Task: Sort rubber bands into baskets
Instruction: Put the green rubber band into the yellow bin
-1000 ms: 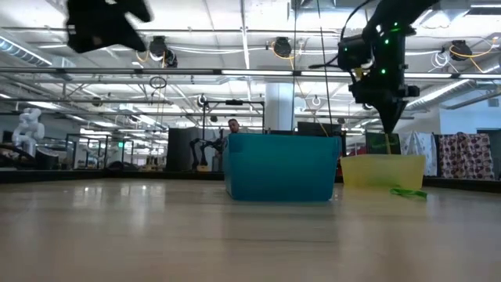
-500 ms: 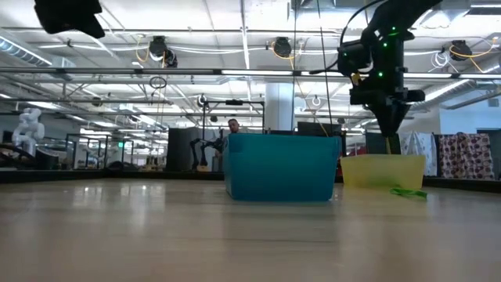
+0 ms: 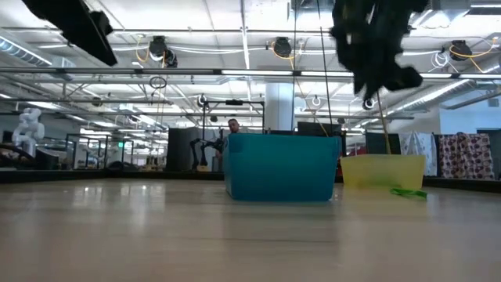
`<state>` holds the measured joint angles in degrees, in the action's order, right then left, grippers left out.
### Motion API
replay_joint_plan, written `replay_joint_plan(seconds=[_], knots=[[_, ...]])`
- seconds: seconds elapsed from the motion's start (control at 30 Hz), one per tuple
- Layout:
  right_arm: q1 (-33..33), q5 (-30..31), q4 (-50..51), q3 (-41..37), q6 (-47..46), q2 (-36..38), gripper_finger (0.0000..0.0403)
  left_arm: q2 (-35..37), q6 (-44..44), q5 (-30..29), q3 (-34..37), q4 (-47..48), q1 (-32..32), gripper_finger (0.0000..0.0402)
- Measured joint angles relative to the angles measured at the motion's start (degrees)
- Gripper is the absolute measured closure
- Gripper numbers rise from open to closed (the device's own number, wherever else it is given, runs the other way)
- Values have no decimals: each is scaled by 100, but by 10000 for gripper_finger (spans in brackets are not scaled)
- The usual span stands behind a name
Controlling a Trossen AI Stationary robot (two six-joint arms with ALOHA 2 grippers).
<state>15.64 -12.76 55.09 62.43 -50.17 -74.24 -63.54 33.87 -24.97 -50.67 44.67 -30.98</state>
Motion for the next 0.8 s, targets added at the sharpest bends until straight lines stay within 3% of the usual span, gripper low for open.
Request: replay_joint_plan(seconds=[0.17, 0.37, 0.6, 0.8], knots=[[-2147, 1034, -1312, 0, -1604, 90, 313, -7, -436, 129, 184, -508, 308, 227], [-4263, 2734, -2970, 2, -3065, -592, 313, -16, -846, 432, 216, -1025, 408, 227], [-5580, 2654, -4547, 2, -4228, -1716, 313, -16, -1193, 802, 216, -1125, 408, 227], [-6116, 2456, -3978, 4, -5096, -2164, 320, -18, -1032, 874, 216, -1124, 375, 227]])
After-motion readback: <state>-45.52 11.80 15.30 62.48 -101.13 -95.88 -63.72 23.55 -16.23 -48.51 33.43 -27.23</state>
